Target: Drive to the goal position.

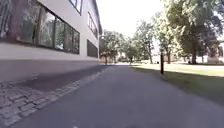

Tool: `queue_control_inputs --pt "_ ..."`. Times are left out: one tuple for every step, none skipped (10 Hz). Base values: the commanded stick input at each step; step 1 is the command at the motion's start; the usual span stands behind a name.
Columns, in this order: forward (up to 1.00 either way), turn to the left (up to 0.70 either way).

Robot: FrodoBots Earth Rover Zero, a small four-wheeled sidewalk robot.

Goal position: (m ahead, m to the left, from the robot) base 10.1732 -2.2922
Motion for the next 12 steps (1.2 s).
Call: queue_control_inputs --pt "0.85 0.0" --pt "0.85 0.0" --pt "0.85 0.0" --pt "0.85 0.0" --pt "0.85 0.0" --pt "0.85 0.0" --pt "0.85 0.0" --pt "0.85 0.0" --pt "0.85 -0.05" --pt "0.85 -0.21" --pt "0.85 -0.34" --pt "0.85 -0.34"
